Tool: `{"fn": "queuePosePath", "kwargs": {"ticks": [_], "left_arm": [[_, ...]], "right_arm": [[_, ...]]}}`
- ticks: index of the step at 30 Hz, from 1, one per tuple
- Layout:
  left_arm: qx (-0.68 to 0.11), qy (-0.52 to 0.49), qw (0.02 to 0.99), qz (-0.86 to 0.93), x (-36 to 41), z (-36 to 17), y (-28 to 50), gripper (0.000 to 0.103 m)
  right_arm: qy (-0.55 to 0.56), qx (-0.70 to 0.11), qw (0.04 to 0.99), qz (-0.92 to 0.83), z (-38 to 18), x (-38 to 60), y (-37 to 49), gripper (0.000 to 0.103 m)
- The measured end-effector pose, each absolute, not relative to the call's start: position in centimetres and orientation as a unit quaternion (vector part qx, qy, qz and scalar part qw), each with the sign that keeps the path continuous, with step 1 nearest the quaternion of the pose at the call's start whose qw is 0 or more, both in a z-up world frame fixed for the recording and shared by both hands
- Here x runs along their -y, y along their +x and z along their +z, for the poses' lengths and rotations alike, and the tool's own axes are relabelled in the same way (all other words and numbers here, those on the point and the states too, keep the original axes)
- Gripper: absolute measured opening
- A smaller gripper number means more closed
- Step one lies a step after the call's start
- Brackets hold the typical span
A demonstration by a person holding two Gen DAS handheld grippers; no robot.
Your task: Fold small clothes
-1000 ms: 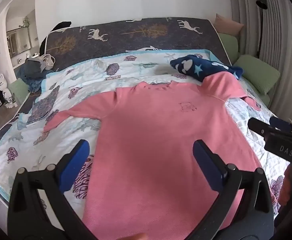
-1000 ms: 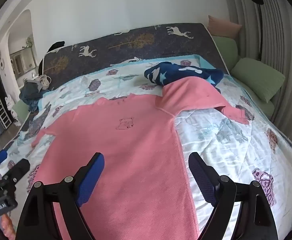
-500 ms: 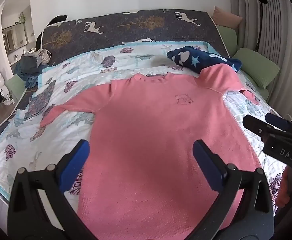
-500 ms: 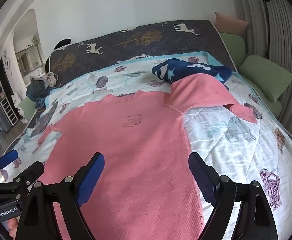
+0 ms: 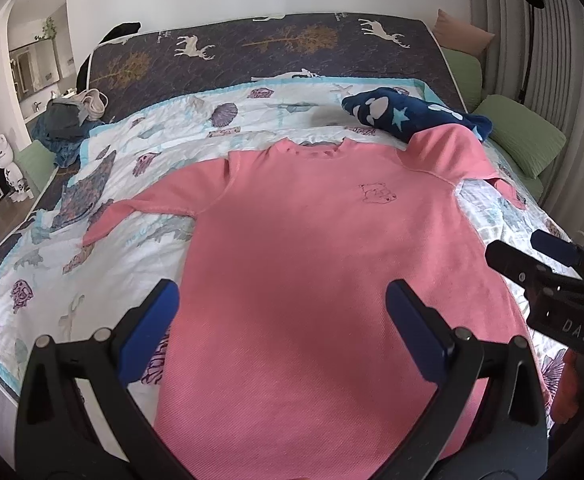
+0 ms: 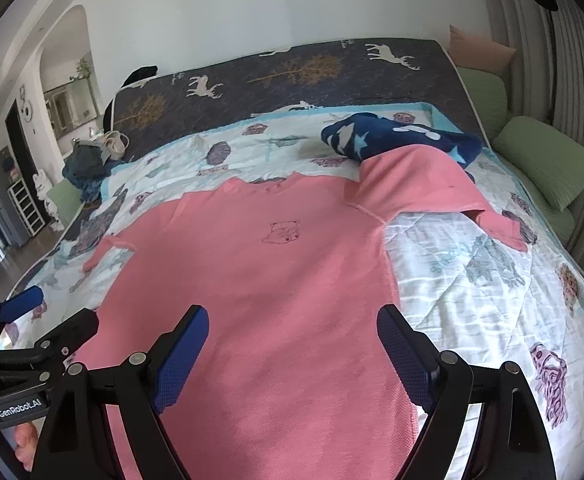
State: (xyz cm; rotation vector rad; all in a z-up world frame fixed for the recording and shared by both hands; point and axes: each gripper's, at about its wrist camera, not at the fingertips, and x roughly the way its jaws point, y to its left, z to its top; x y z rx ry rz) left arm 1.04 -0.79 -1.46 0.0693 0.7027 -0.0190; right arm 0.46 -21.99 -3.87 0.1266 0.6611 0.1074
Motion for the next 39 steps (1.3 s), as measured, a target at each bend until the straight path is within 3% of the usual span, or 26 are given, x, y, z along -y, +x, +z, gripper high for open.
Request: {"fn": "queuePosePath", "kwargs": {"ticks": [39], "left_arm": [[-0.366,0.011,0.93,-0.018,0.1,-2.7,1.6,0.103]], "right_arm": [[0.052,-0.322,0.943,0.073,-4.5,20.8,0.1,0.088]]}}
